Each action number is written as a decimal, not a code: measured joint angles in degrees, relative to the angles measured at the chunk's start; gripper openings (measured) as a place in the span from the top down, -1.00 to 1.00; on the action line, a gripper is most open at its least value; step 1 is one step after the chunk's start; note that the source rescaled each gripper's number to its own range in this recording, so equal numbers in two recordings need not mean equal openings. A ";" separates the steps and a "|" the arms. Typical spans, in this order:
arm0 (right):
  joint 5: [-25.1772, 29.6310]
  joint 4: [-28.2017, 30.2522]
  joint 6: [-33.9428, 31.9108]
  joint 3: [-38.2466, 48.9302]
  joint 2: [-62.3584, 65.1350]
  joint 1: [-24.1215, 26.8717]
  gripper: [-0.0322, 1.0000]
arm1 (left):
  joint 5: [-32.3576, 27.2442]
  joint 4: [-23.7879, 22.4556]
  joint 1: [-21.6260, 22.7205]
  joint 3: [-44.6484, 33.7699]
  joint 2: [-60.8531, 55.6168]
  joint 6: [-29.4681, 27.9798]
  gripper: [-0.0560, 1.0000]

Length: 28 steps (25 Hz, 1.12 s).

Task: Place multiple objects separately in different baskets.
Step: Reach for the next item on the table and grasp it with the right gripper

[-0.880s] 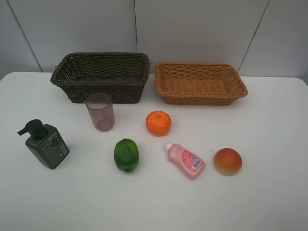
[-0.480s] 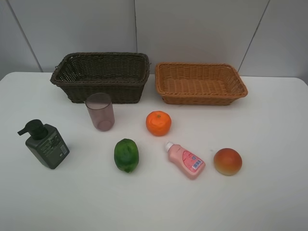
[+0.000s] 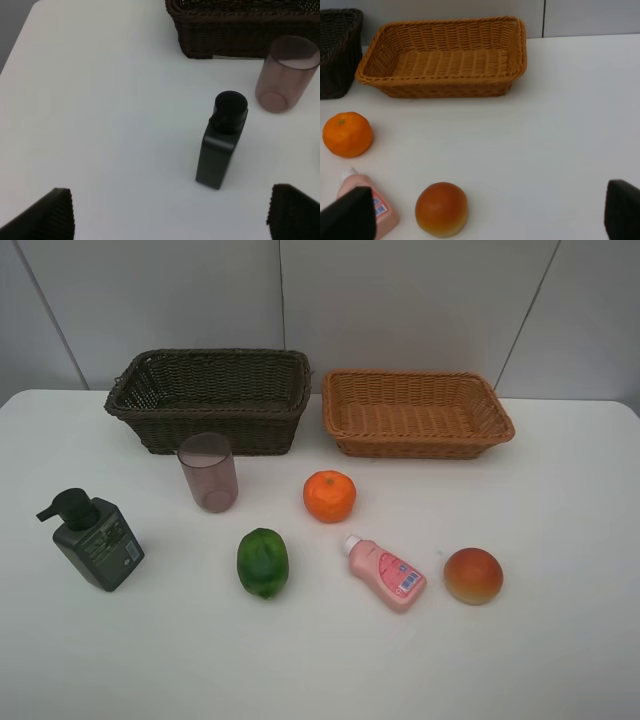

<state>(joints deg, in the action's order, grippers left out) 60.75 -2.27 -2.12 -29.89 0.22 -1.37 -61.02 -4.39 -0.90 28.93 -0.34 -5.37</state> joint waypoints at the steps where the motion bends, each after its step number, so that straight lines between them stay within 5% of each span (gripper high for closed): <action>1: 0.00 0.00 0.00 0.00 0.00 0.00 -0.99 | 0.00 0.00 0.00 0.00 0.00 0.00 -1.00; 28: 0.00 0.00 0.00 0.00 0.00 0.00 -0.99 | 0.00 0.00 0.00 0.00 0.00 0.00 -1.00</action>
<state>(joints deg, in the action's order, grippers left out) 60.75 -2.27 -2.12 -29.89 0.22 -1.37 -61.02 -4.39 -0.90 28.93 -0.34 -5.37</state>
